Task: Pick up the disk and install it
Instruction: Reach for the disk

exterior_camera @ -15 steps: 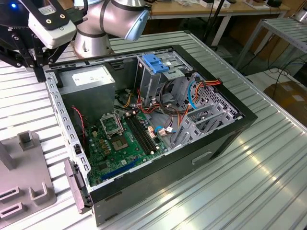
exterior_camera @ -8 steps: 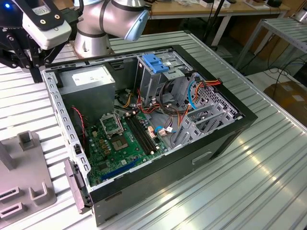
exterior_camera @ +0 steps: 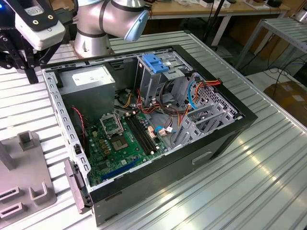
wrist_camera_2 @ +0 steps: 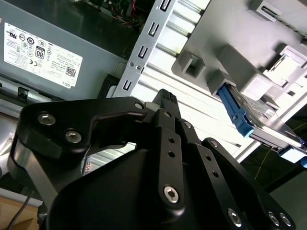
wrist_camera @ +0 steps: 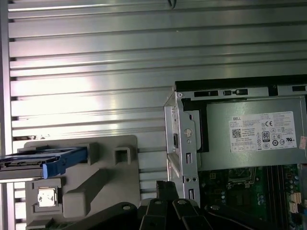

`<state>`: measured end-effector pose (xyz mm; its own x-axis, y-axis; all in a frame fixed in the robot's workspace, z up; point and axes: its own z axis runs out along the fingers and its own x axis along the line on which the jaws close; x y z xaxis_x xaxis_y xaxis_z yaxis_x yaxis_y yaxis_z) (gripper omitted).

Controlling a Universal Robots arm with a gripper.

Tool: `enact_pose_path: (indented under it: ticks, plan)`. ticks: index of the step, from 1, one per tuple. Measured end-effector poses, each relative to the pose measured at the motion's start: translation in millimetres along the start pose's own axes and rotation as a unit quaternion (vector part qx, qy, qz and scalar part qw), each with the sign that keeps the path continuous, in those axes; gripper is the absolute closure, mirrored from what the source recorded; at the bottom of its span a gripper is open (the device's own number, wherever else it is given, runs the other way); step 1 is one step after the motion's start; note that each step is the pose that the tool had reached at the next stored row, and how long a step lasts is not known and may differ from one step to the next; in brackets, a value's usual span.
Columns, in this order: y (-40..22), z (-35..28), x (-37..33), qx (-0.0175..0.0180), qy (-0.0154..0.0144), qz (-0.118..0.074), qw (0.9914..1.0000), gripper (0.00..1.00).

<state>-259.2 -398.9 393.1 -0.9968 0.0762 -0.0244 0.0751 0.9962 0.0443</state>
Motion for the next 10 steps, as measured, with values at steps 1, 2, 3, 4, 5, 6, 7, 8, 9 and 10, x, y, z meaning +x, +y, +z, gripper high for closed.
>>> enact_pose_path:
  ticks: [1, 2, 3, 4, 5, 6, 7, 8, 9, 10]
  plan:
    - [-0.1, 0.0, 0.9, 0.0000, 0.0000, 0.000, 1.00000, 0.90]
    - [-0.1, 0.0, 1.6, 0.0000, 0.0000, 0.000, 1.00000, 0.90]
    - [-0.2, 0.0, 2.3, 0.0000, 0.0000, 0.000, 1.00000, 0.90]
    - [-0.2, 0.0, 3.0, 0.0000, 0.0000, 0.000, 1.00000, 0.90]
    - [-0.3, 0.0, 3.8, 0.0000, 0.0000, 0.000, 1.00000, 0.90]
    - [-0.3, 0.0, 4.5, 0.0000, 0.0000, 0.000, 1.00000, 0.90]
    - [-0.4, -0.1, 5.5, 0.0000, 0.0000, 0.000, 1.00000, 0.90]
    - [-0.5, -0.1, 6.1, 0.0000, 0.0000, 0.000, 1.00000, 0.90]
    - [-0.5, -0.1, 6.7, 0.0000, 0.0000, 0.000, 1.00000, 0.90]
    - [-0.6, -0.1, 7.4, 0.0000, 0.0000, 0.000, 1.00000, 0.90]
